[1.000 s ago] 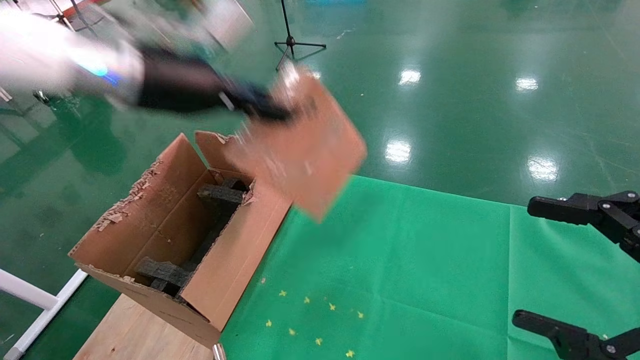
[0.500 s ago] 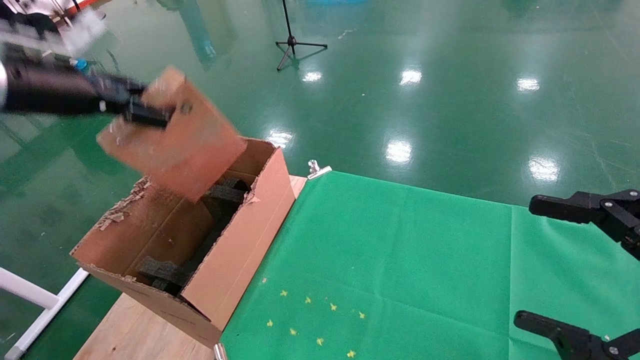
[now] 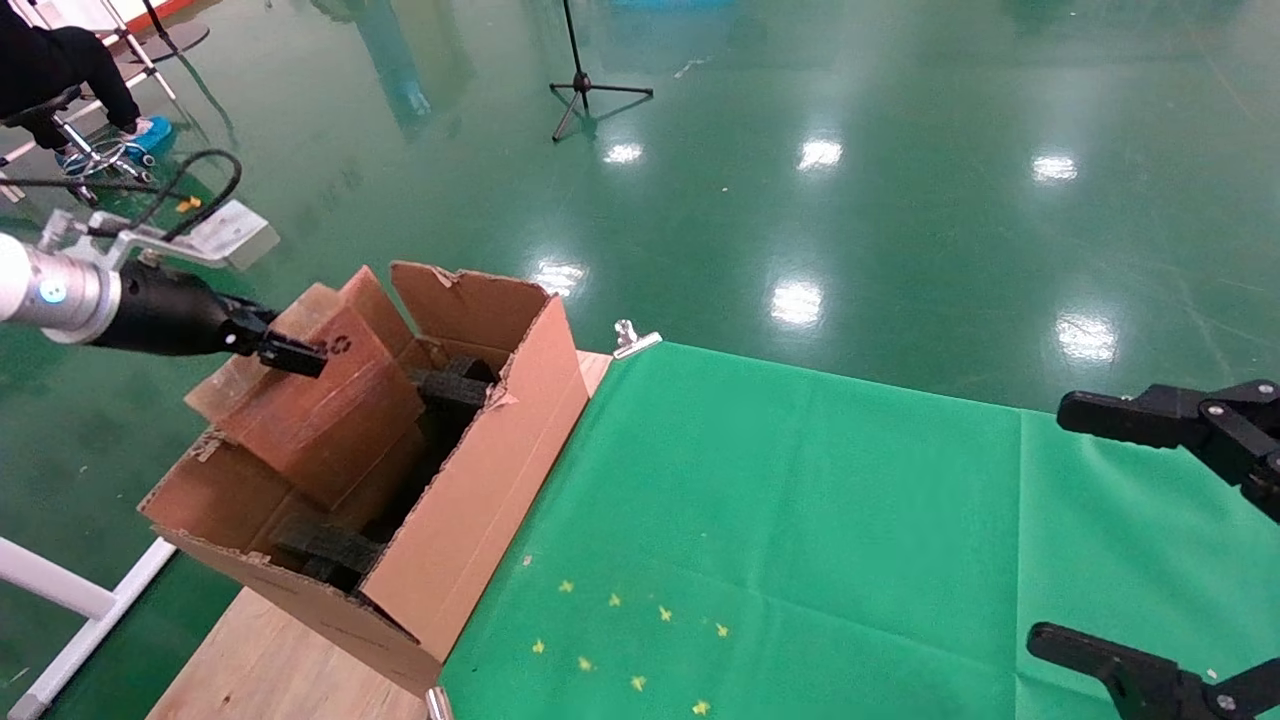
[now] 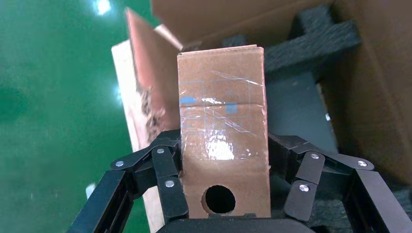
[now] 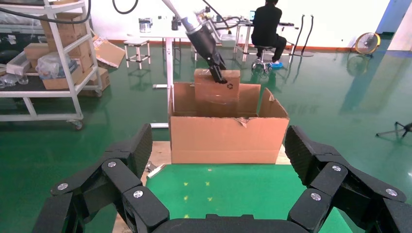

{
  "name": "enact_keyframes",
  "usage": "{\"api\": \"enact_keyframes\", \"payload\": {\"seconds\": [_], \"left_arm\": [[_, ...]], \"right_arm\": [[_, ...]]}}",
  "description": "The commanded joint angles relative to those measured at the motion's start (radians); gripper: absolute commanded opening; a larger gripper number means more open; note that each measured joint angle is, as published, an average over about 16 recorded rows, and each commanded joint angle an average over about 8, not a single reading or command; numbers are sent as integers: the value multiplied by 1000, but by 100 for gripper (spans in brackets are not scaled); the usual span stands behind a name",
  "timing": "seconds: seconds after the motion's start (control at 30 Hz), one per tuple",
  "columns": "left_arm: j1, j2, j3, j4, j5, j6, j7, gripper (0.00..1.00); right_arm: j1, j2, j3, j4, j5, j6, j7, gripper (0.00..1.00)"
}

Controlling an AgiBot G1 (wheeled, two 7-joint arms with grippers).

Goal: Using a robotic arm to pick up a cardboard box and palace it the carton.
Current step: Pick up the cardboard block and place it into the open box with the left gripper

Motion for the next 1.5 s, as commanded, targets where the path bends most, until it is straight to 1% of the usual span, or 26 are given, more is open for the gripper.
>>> {"api": "enact_keyframes", "payload": {"seconds": [0.03, 0.37, 0.63, 1.03, 1.17, 1.5], "left_arm": [[-4, 11, 7, 41, 14, -23, 3, 0], [18, 48, 22, 163, 41, -121, -34, 0], [69, 93, 22, 212, 42, -216, -78, 0], [217, 167, 20, 236, 39, -470, -147, 0], [261, 183, 15, 239, 32, -498, -156, 0], [341, 193, -12, 240, -5, -505, -175, 0]], "right_arm": [[0, 0, 0, 0, 0, 0, 0, 100], [0, 0, 0, 0, 0, 0, 0, 100], [0, 0, 0, 0, 0, 0, 0, 100], [0, 0, -1, 0, 0, 0, 0, 100], [0, 0, -1, 0, 0, 0, 0, 100], [0, 0, -1, 0, 1, 0, 0, 100]]}}
